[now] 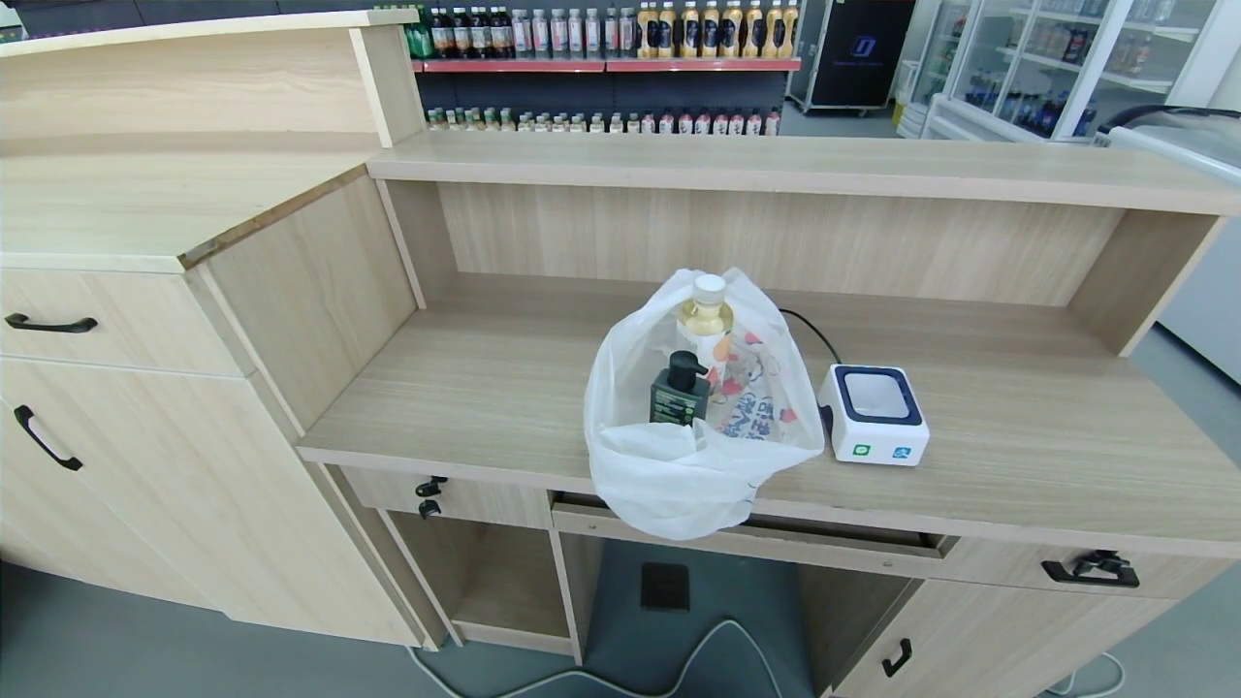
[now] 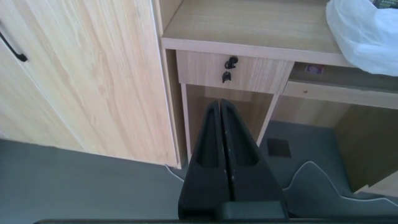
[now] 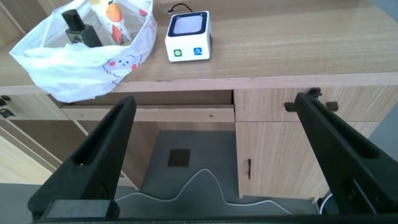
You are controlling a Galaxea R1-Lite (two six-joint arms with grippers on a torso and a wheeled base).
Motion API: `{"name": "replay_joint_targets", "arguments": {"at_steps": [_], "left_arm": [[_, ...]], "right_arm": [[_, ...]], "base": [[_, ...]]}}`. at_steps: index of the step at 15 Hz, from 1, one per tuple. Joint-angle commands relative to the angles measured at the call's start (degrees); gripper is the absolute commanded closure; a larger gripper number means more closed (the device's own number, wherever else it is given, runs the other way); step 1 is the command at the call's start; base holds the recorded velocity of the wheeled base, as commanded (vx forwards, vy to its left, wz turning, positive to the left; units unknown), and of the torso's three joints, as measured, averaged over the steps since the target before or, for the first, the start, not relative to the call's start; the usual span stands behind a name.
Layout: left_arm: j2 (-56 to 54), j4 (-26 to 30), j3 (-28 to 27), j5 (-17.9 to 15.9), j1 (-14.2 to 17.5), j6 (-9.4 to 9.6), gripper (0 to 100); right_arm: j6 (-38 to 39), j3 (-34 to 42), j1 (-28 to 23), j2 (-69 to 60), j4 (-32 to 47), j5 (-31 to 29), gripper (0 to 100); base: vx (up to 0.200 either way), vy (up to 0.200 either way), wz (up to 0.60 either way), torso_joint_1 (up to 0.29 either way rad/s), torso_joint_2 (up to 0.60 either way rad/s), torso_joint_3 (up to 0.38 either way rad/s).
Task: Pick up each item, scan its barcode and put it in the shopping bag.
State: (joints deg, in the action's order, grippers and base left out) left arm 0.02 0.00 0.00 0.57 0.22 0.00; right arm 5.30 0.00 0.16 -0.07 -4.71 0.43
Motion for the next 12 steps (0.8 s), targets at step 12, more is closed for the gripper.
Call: {"name": "replay_joint_targets", "arguments": {"at_steps": [12], "left_arm": [[-0.02,0.00,0.00,0.04,0.04,0.00,100]], "right_arm": [[0.32,0.00,0.02,0.16,-0.13,0.10,0]], "base": [[0.000,0.000,0.00,0.000,0.00,0.000]]}}
